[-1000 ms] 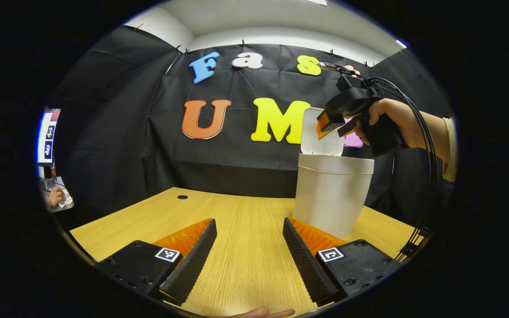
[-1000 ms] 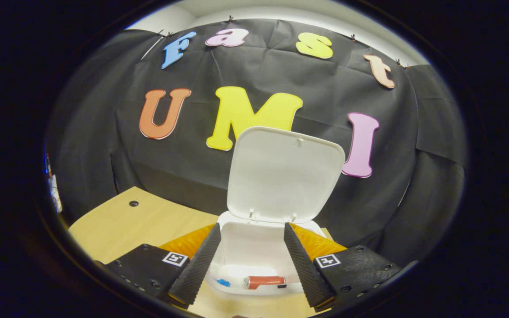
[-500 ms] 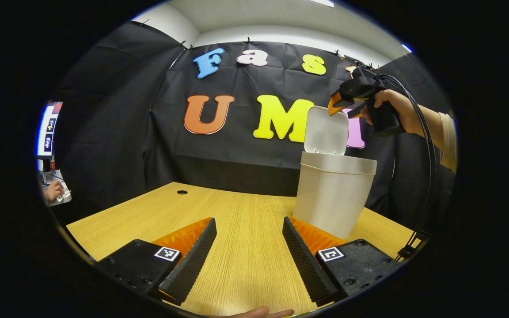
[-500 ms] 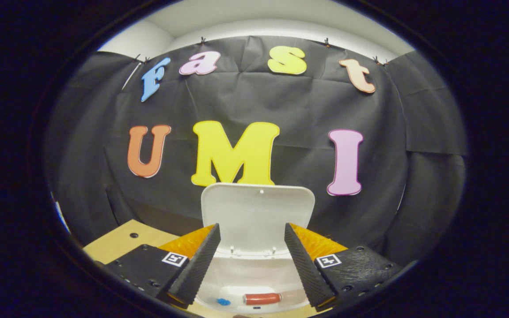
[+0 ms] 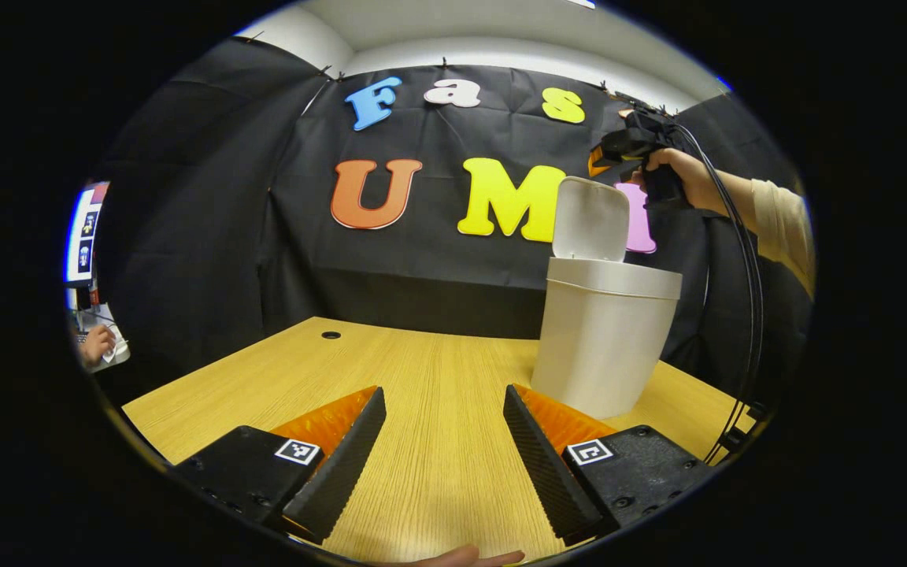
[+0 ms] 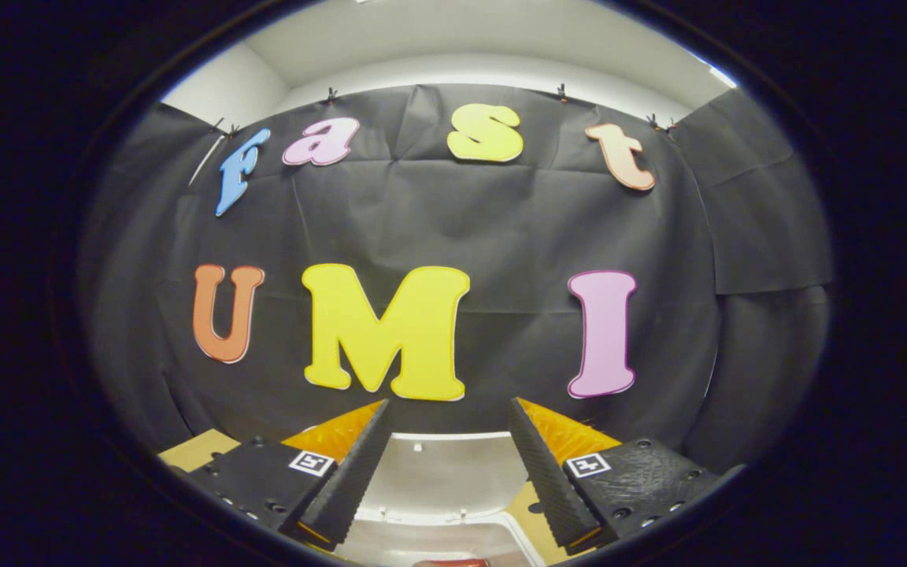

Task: Press the lid of the desktop garbage bin to open it, pick up the crumpled paper on the desktop and throw it into the bin, then pick up the pop can on the desktop and drop it into the bin, and finally close the garbage bin lid.

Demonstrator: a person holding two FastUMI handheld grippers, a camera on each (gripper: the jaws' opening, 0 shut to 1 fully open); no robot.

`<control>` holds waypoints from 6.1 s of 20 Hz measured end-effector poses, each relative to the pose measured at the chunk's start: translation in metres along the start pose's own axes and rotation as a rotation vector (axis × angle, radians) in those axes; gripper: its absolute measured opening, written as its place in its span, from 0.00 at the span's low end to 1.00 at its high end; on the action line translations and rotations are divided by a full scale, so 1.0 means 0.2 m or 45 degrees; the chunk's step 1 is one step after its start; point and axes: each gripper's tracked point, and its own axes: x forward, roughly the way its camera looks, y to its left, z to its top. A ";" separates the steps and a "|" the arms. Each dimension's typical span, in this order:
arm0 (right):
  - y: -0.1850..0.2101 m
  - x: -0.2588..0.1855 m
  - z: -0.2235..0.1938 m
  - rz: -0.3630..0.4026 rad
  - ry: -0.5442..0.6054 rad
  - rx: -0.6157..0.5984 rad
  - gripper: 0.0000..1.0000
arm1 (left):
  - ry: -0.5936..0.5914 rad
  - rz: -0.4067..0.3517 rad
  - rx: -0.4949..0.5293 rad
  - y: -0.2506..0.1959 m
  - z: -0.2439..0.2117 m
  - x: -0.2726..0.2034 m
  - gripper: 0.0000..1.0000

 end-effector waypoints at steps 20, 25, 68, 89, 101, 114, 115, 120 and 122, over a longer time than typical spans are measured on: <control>-0.09 -0.35 -0.46 0.020 0.298 0.000 0.92 | -0.025 -0.019 0.038 -0.03 0.09 -0.09 0.97; -0.06 -0.40 -0.70 0.105 0.486 0.064 0.90 | -0.062 -0.015 0.092 -0.06 0.13 -0.11 0.97; -0.12 -0.76 -1.04 0.113 0.355 0.047 0.97 | -0.175 -0.065 0.155 -0.18 0.26 -0.23 0.97; -0.06 -1.76 -1.02 0.207 -0.051 -0.091 0.98 | -0.274 0.016 0.067 -0.01 0.40 -0.32 0.96; -0.40 -2.16 -1.14 0.138 -0.080 -0.088 0.95 | -0.262 -0.081 0.166 -0.32 0.38 -0.38 0.96; -0.41 -2.14 -1.22 0.175 -0.047 -0.127 0.95 | -0.185 -0.115 0.186 -0.40 0.27 -0.30 0.96; -0.41 -2.14 -1.23 0.174 -0.042 -0.126 0.98 | -0.181 -0.112 0.184 -0.40 0.26 -0.30 0.96; -0.38 -2.14 -1.24 0.202 -0.027 -0.123 0.95 | -0.165 -0.113 0.171 -0.39 0.25 -0.28 0.96; -0.37 -2.14 -1.26 0.216 -0.016 -0.124 0.95 | -0.162 -0.112 0.169 -0.39 0.24 -0.28 0.96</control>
